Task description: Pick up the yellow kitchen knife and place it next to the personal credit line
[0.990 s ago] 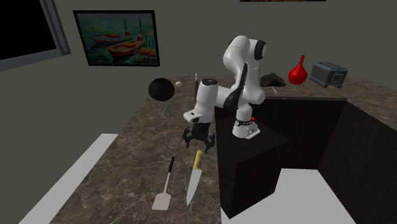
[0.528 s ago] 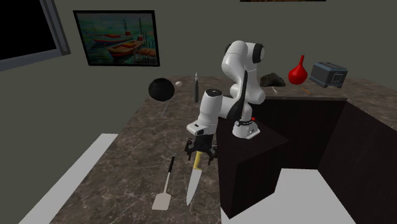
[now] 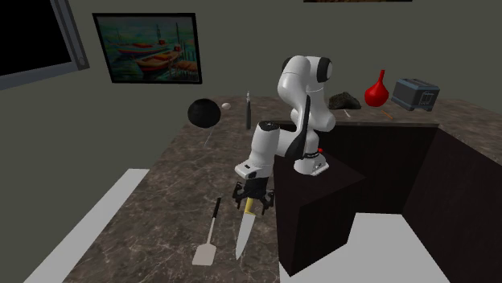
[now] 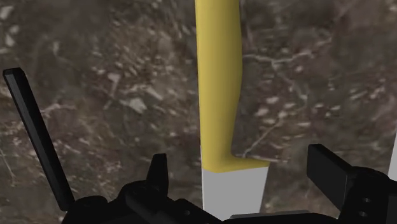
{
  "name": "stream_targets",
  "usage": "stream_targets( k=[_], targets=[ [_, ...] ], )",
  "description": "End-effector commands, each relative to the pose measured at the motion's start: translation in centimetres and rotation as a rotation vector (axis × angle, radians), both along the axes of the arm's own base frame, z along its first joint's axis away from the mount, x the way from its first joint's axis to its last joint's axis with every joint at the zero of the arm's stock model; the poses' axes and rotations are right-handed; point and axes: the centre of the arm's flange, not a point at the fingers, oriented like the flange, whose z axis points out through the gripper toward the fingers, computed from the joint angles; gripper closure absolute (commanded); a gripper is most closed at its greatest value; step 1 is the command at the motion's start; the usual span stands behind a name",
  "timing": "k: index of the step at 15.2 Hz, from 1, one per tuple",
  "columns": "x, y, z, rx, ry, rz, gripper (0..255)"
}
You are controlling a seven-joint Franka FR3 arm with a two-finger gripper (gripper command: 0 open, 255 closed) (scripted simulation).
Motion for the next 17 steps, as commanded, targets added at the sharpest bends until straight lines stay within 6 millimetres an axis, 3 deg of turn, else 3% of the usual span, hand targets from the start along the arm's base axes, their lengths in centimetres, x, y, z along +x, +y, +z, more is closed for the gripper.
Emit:
stream_targets(
  k=[1,4,5,14,17],
  targets=[
    [0.0,0.0,0.0,0.000,0.000,0.000,0],
    [0.0,0.0,0.0,0.000,0.000,0.000,0],
    [0.0,0.0,0.0,0.000,0.000,0.000,255],
    [0.0,0.0,0.0,0.000,0.000,0.000,255],
    [0.0,0.0,1.6,0.000,0.000,0.000,255]
  ],
)
